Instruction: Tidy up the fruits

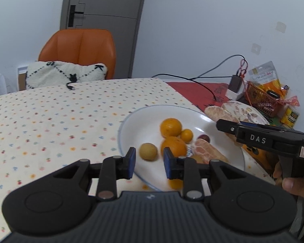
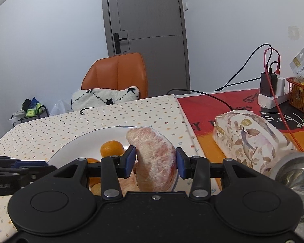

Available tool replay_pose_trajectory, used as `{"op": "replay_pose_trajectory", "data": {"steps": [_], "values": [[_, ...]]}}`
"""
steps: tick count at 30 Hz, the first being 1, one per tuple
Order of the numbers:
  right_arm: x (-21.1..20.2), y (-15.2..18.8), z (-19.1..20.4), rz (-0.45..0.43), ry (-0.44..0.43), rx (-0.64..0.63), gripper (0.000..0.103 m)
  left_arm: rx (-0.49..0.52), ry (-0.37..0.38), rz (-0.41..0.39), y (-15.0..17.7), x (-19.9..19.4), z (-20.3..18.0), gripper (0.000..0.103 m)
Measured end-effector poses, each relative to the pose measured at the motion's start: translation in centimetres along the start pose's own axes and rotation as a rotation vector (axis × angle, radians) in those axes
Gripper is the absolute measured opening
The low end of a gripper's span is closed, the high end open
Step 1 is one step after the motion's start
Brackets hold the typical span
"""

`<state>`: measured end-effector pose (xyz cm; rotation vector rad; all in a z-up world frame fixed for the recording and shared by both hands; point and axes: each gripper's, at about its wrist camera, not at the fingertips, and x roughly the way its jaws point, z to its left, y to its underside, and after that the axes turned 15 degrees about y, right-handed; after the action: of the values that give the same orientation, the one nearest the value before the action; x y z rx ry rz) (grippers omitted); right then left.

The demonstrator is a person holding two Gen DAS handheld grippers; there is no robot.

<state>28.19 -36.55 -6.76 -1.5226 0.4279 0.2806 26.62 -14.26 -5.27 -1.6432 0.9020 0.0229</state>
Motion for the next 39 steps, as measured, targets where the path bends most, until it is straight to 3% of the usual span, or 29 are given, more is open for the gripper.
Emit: {"op": "replay_pose_trajectory", "data": {"steps": [5,12,15,19,39], "values": [[0.5,-0.5,0.2,-0.011,0.017,-0.004,0.04,-0.031,-0.042,-0.032,-0.1,-1.8,1.5,0.041],[1.3,-1.3,0.8,-0.022,0.016,-0.028,0.042,-0.054,-0.101,-0.058,-0.1,-4.5,3.6,0.046],[1.1,-1.5,1.0,-0.036,0.029,-0.039,0.056,-0.073,-0.129,-0.073,0.0,-5.7,4.6,0.052],[-0.1,-1.5,1.0,-0.041,-0.003,-0.008,0.065,-0.097,-0.164,-0.096,0.0,-7.1,5.8,0.06],[-5.7,0.7,3.7,0.001,-0.079,-0.002,0.086,-0.148,-0.243,-0.126,0.7,-11.8,7.2,0.086]]}}
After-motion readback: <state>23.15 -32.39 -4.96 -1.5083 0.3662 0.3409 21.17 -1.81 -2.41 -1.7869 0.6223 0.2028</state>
